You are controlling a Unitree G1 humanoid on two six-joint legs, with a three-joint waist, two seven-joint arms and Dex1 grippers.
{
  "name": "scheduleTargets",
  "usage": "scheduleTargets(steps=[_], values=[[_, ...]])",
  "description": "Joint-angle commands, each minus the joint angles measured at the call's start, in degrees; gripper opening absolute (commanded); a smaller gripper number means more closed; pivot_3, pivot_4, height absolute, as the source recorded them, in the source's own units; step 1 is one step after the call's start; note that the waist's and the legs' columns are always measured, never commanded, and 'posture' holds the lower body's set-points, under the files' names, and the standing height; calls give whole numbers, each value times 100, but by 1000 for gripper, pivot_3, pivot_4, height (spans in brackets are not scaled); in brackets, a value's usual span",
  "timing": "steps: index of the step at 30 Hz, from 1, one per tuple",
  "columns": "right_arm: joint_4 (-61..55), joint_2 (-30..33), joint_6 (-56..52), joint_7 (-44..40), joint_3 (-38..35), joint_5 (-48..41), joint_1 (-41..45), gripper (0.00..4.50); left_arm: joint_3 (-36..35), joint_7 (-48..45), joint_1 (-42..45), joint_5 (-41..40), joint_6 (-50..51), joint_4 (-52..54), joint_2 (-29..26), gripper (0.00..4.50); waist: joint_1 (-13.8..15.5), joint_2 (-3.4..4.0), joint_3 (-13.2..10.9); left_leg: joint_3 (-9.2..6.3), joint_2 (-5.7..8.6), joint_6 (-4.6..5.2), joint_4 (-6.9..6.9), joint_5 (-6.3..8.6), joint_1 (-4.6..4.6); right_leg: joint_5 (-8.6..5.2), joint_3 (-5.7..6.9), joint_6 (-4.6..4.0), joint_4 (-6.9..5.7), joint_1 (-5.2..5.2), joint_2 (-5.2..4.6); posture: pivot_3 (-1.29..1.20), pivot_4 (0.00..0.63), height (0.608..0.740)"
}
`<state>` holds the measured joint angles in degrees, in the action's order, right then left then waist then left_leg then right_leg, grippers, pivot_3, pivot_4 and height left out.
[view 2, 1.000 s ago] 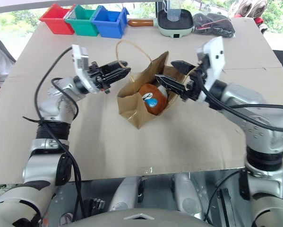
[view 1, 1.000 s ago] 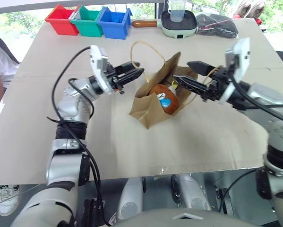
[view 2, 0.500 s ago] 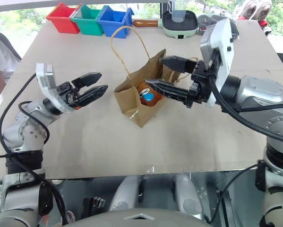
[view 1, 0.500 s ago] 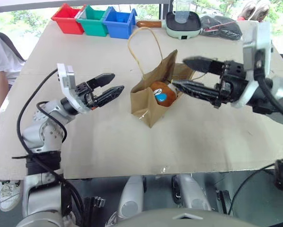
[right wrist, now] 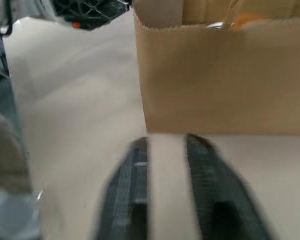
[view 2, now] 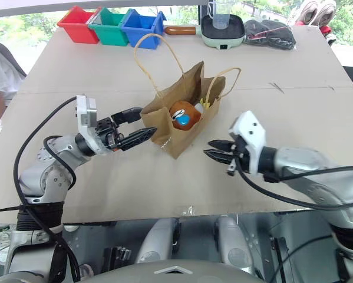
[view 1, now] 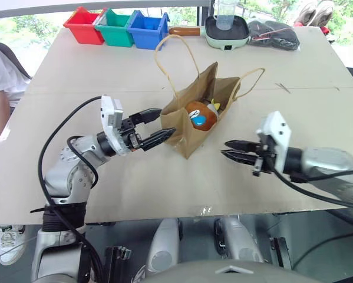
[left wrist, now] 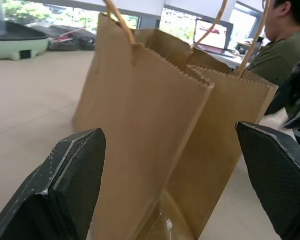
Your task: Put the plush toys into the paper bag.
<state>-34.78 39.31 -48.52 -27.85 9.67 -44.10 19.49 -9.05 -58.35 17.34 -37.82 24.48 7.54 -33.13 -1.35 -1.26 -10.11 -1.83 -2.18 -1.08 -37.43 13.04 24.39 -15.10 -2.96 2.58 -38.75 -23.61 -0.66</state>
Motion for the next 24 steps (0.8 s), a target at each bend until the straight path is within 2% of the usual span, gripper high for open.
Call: scheduleTargets(steps=[1,4,9,17,24], values=[[490,-293,606,-121,392,806,285,26,-44,26,-7,63,-183,285,-33,4500,13,0,0,0,0,0,0,0,1,0,1,0,-1,-1,-1,0,150,740],[1397,-948,1078,-165,678,1348,776,26,28,89,-93,172,-257,405,-31,4500,4,-1,1,4,0,0,0,0,-1,0,-2,0,-1,-1,-1,0,150,740],[2281,-1580,1537,-543,878,1841,1247,26,90,360,-256,239,-268,681,84,4500,43,-1,0,1,0,0,1,0,0,0,1,-1,-3,-1,-2,0,150,740],[2815,-2166,1765,-843,885,2210,1503,26,228,1123,-243,782,-587,720,480,4500,46,0,0,0,2,0,0,0,-2,1,4,-1,-8,0,-5,0,150,740],[3103,-2446,1868,-980,814,2415,1600,26,496,1822,-104,1723,-1268,375,818,4500,48,0,0,1,3,-1,0,0,-3,2,3,-2,-10,0,-5,0,150,740]])
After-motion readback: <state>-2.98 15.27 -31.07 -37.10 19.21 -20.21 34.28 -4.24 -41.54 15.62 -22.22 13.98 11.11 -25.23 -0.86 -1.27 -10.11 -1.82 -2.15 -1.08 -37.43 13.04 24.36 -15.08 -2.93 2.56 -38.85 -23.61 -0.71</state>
